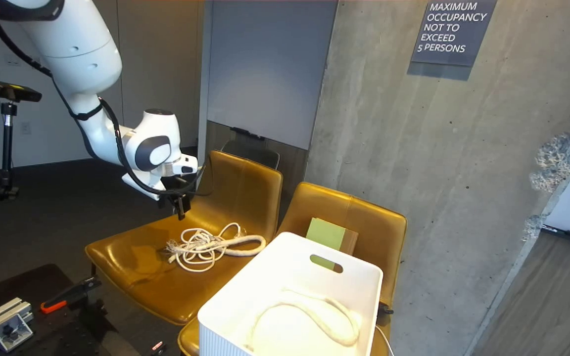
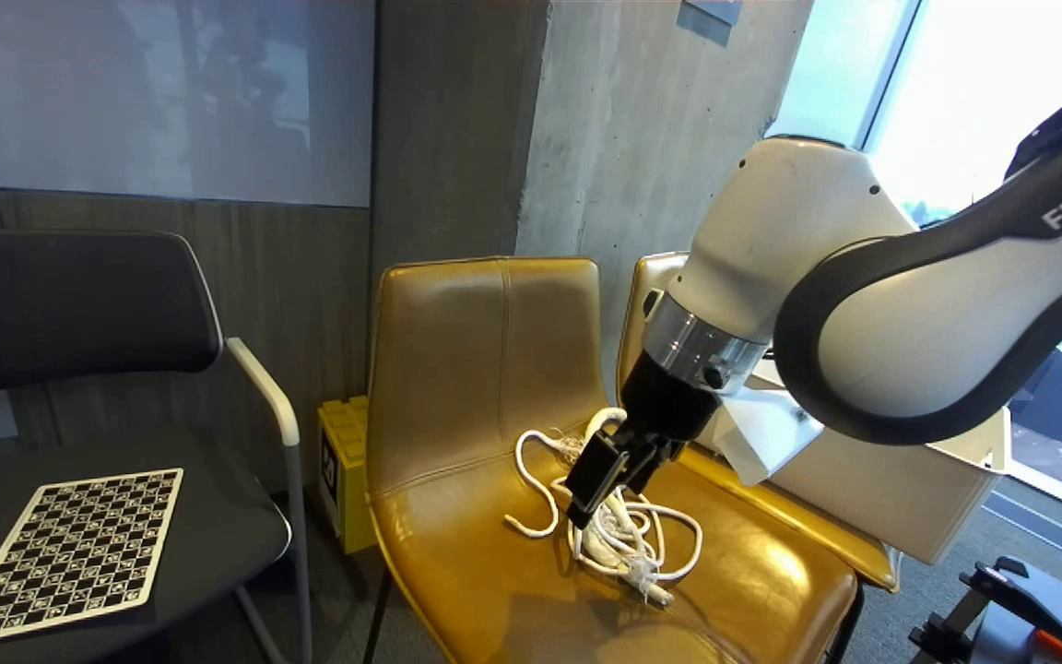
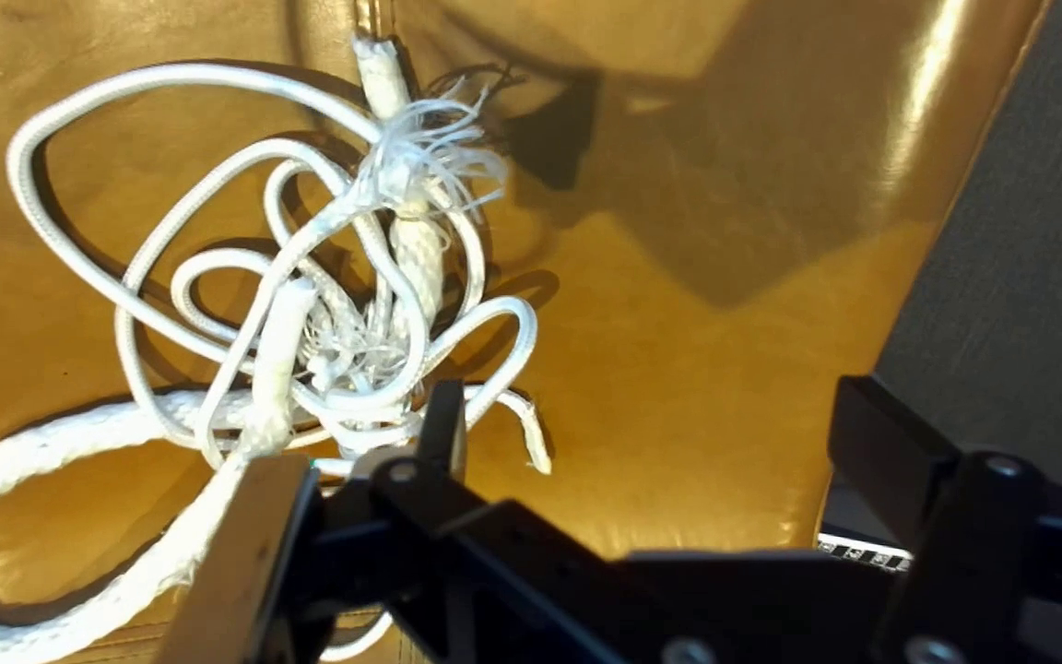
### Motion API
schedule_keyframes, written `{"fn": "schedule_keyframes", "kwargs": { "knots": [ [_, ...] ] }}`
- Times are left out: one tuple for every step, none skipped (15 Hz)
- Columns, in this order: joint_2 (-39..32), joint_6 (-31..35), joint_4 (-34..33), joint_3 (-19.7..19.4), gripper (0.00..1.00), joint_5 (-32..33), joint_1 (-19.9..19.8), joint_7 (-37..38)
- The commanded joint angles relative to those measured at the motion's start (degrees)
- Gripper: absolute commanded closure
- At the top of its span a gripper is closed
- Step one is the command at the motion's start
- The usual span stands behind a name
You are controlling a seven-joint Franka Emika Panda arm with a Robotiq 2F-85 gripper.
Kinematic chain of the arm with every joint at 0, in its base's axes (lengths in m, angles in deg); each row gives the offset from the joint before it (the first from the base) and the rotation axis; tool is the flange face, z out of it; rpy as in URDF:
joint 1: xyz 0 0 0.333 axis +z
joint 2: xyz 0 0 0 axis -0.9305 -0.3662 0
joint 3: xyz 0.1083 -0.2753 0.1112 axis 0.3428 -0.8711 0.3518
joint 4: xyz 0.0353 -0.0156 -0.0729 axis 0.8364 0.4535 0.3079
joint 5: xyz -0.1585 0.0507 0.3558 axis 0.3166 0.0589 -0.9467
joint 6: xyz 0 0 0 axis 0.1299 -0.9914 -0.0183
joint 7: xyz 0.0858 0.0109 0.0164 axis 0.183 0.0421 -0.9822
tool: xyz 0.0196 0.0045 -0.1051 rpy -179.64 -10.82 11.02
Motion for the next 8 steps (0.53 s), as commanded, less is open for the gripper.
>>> {"fn": "schedule_keyframes", "kwargs": {
  "knots": [
    [-5.1,-4.3,-6.8,-1.3,0.0,0.2,-0.1,1.4],
    [-6.2,-5.2,-8.2,-1.6,0.0,0.2,-0.1,1.7],
    [-7.3,-6.1,-9.4,-1.8,0.0,0.1,-0.2,2.0],
    [-8.1,-6.8,-10.4,-1.8,0.0,0.0,-0.2,2.2],
    [-9.0,-7.4,-11.3,-2.0,0.0,0.0,0.0,2.5],
    [-9.7,-7.8,-12.1,-2.1,0.03,0.1,0.2,2.8],
    [-10.4,-8.1,-12.9,-2.1,0.05,0.1,0.2,3.0],
    [-11.2,-8.4,-13.7,-2.2,0.05,0.1,0.3,3.2]
  ]
}}
